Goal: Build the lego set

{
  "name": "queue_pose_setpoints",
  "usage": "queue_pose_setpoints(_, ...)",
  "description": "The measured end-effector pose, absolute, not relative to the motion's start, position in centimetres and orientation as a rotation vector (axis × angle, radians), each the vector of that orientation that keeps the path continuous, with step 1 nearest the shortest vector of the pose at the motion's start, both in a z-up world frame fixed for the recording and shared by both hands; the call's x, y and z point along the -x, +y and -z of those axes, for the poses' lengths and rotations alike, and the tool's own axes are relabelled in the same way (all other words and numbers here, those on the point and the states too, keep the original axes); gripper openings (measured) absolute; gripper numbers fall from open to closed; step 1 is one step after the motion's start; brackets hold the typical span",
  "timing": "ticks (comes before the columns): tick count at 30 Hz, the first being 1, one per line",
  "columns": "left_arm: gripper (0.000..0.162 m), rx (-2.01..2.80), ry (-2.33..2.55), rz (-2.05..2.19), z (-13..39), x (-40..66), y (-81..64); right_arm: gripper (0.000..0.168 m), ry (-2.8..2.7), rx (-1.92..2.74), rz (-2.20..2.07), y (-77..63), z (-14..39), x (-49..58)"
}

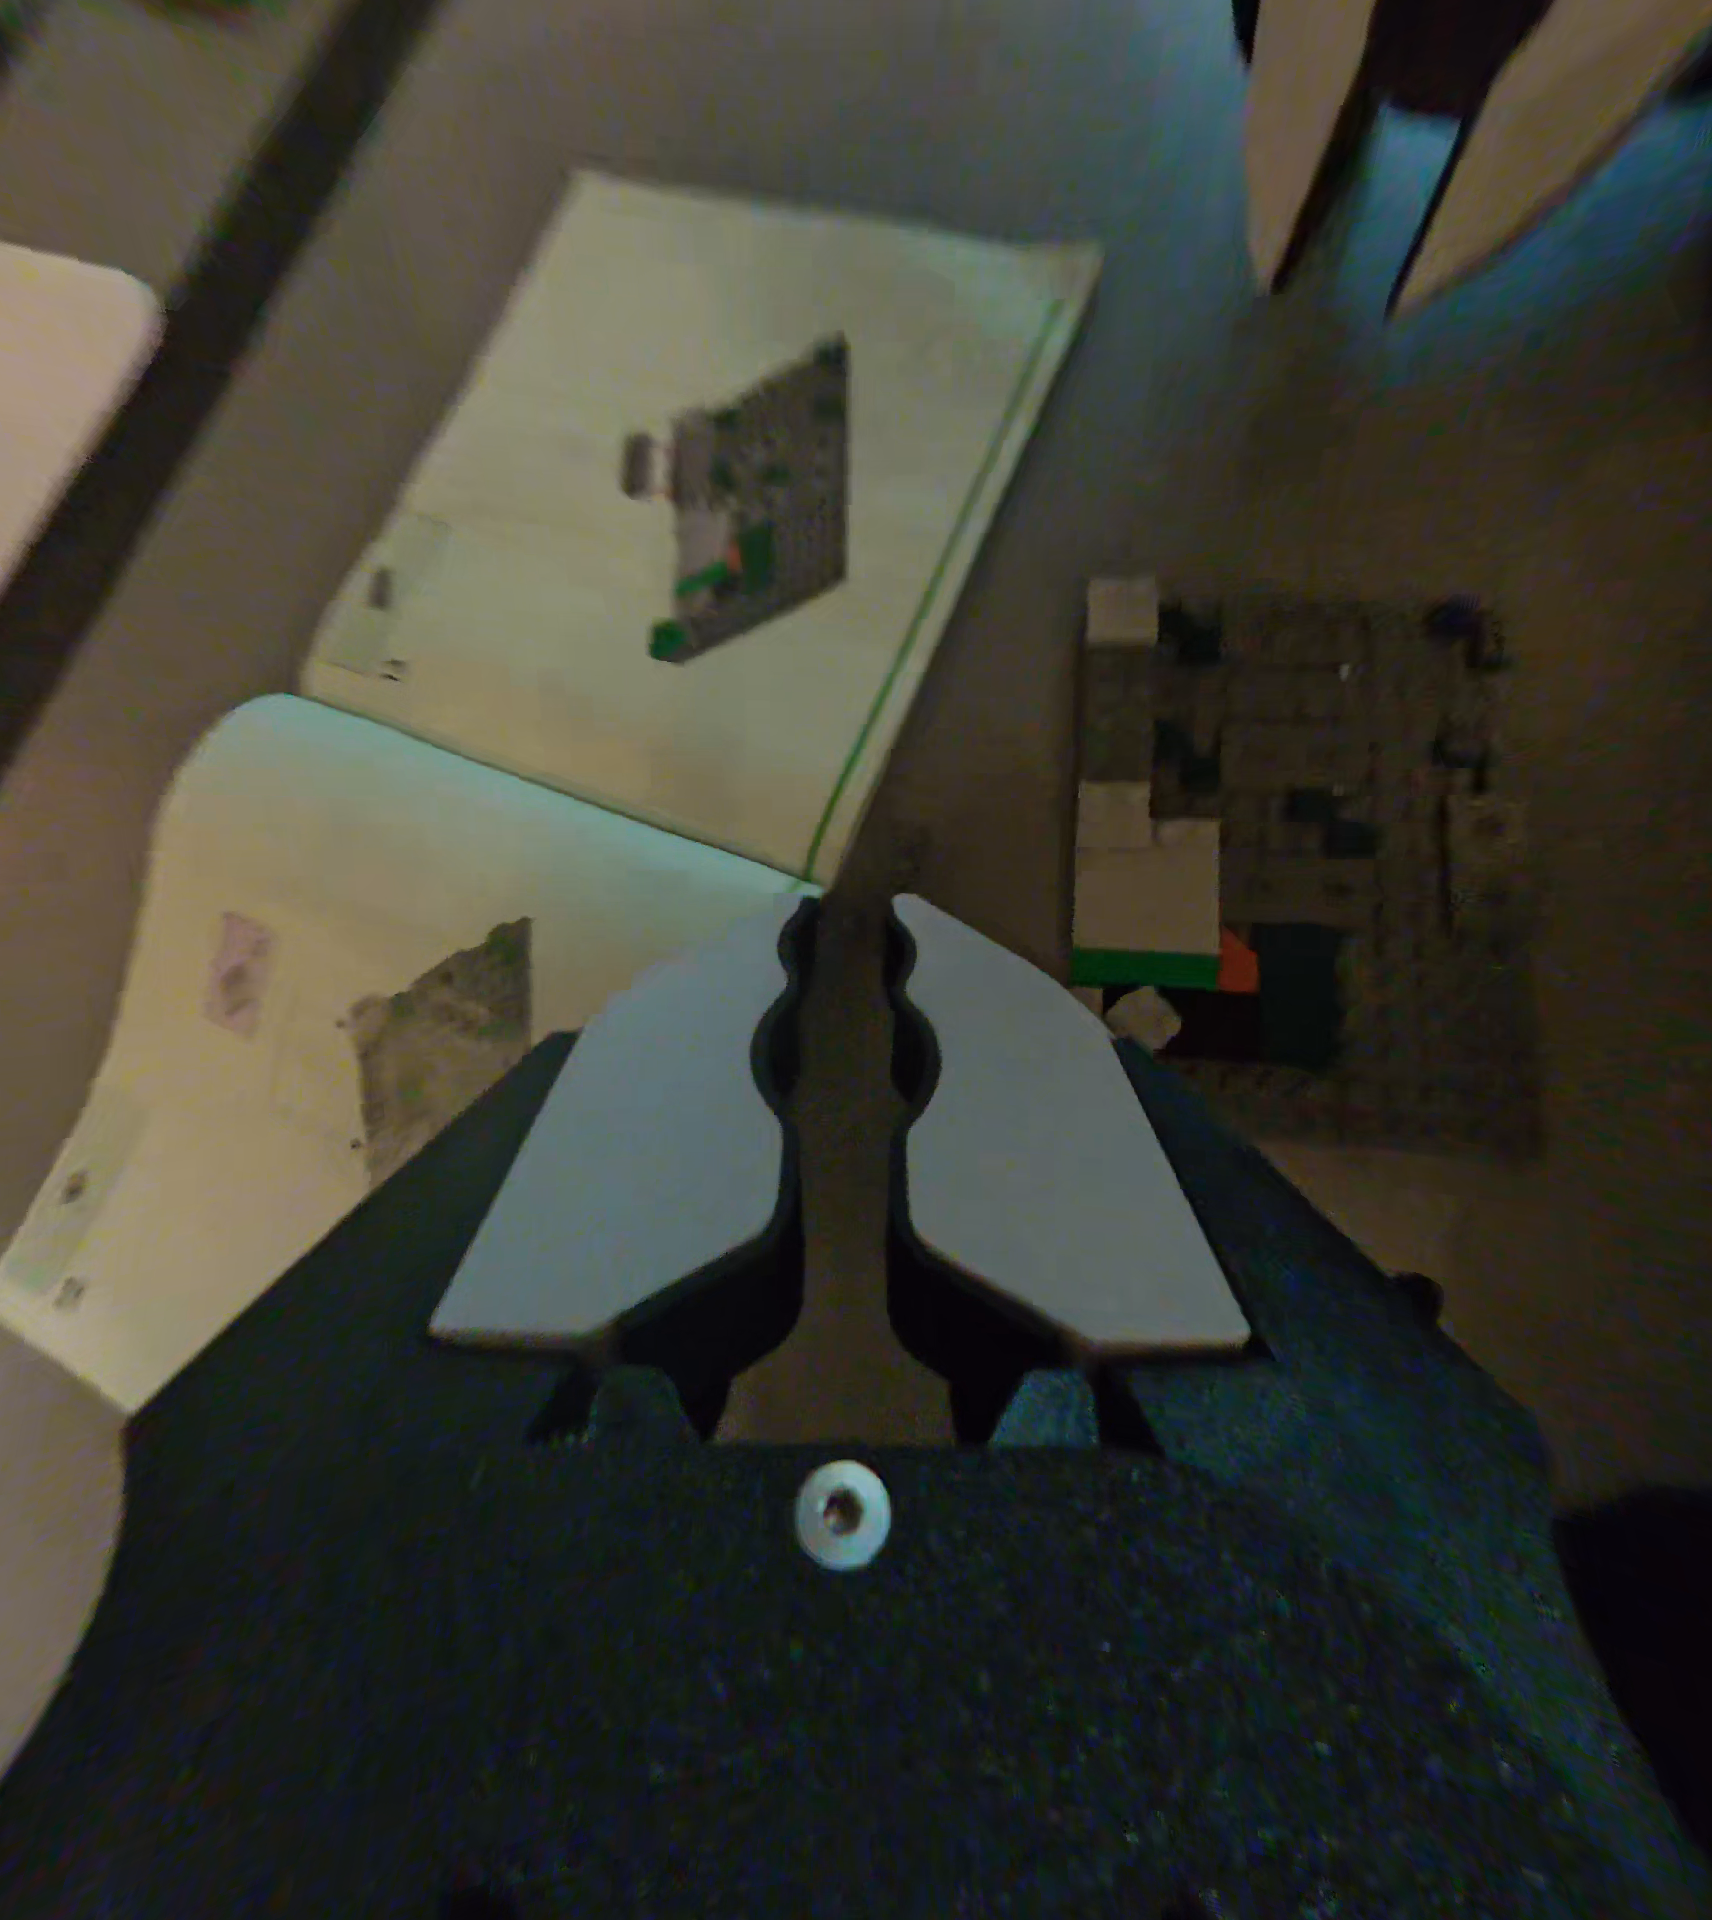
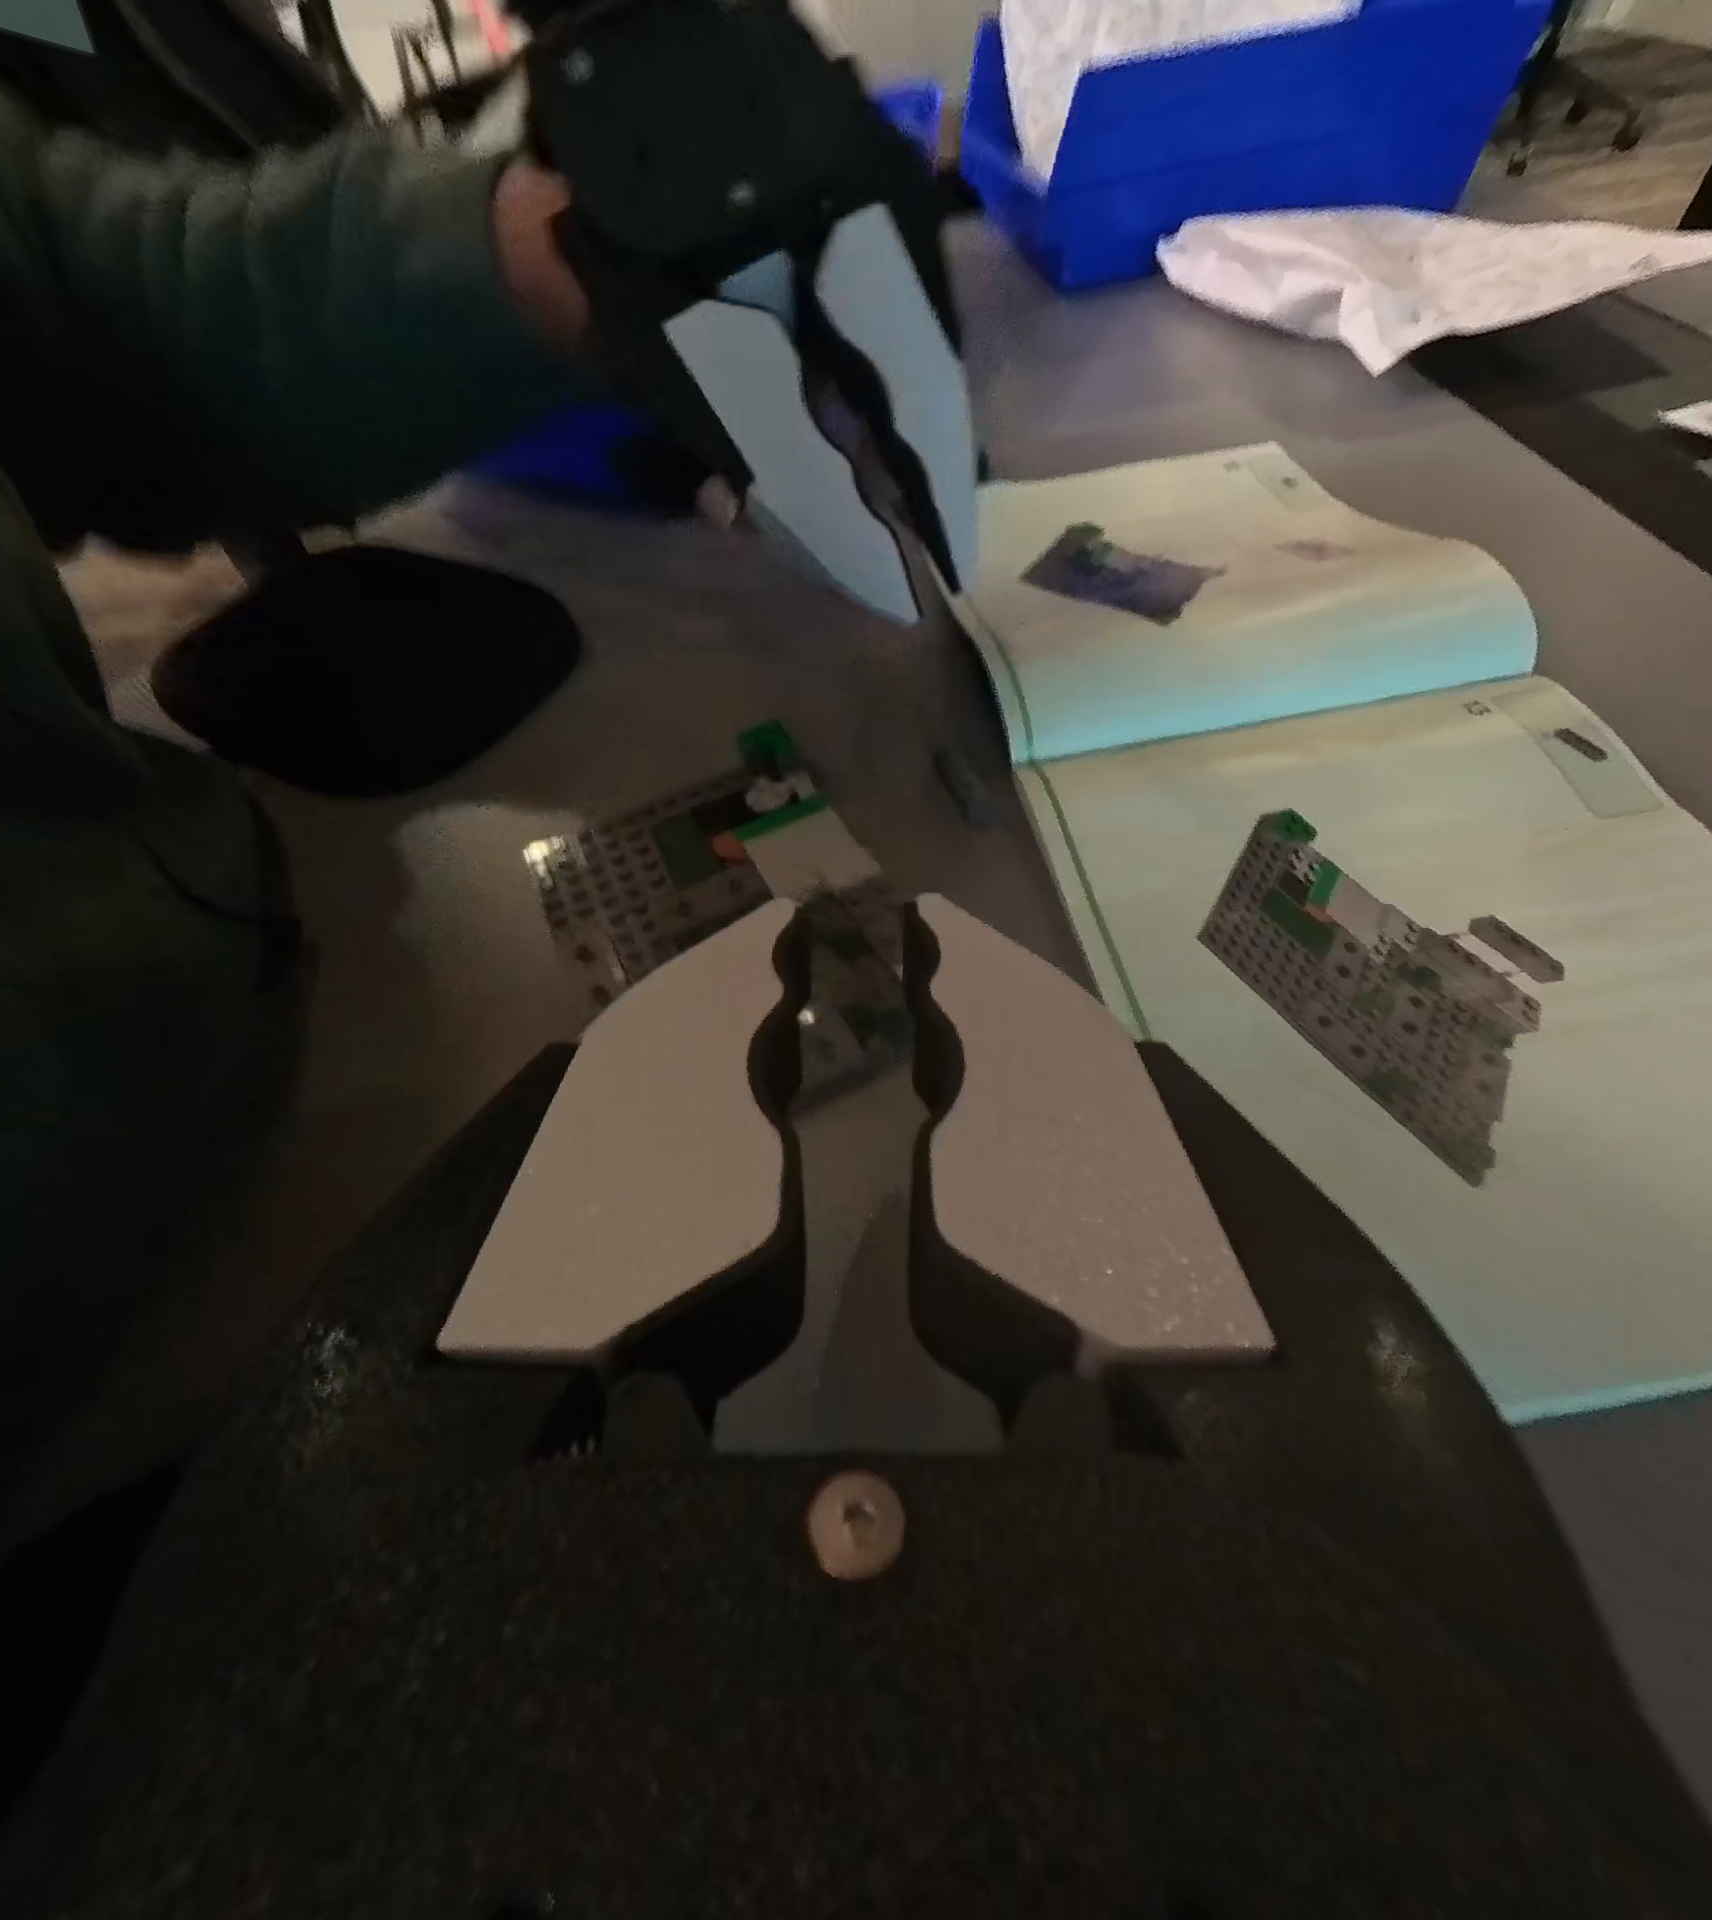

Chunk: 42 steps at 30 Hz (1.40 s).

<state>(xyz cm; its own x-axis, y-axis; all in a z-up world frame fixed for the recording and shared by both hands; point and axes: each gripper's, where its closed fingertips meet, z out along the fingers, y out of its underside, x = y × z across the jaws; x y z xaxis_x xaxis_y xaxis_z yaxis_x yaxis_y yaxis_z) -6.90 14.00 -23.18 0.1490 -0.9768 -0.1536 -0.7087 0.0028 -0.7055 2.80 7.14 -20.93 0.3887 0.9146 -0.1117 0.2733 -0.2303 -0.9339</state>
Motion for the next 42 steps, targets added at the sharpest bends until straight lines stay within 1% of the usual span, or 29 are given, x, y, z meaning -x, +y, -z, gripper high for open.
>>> queue_pose_setpoints(1,0.008,1.76,1.548,0.521,22.2,7.0,13.9,0.016,-1.031,1.721,-0.886,7.2,20.7,-2.6)
queue_pose_setpoints(4,0.0,1.74,1.342,0.536,19.6,8.0,13.5,0.016,-1.002,1.724,-0.873,7.5,20.3,-1.9)
queue_pose_setpoints(11,0.0,1.776,1.026,0.476,15.7,14.7,12.5,0.012,-0.964,1.739,-0.8,8.0,19.7,-0.6)
queue_pose_setpoints(16,0.0,1.888,0.874,0.25,14.0,24.2,12.7,0.011,-0.946,1.745,-0.797,8.0,19.7,-0.1)
queue_pose_setpoints(21,0.0,2.091,0.685,-0.083,11.9,37.4,13.6,0.011,-0.943,1.748,-0.809,8.0,20.0,0.1)
queue_pose_setpoints(24,0.006,2.185,0.597,-0.198,11.1,43.1,14.1,0.011,-0.939,1.751,-0.827,8.0,20.3,0.1)
queue_pose_setpoints(27,0.015,2.335,0.574,-0.185,12.9,45.7,14.7,0.011,-0.937,1.751,-0.843,8.0,20.5,0.0)
queue_pose_setpoints(32,0.022,2.591,0.523,0.006,18.6,46.1,15.7,0.011,-0.933,1.743,-0.847,7.9,20.4,-0.5)
queue_pose_setpoints(36,0.021,2.737,0.465,0.027,22.0,46.2,16.2,0.011,-0.912,1.723,-0.88,7.7,20.0,-0.9)
queue_pose_setpoints(42,0.021,2.903,0.326,-0.057,24.9,47.0,16.2,0.011,-0.912,1.695,-0.983,6.5,19.8,-0.6)
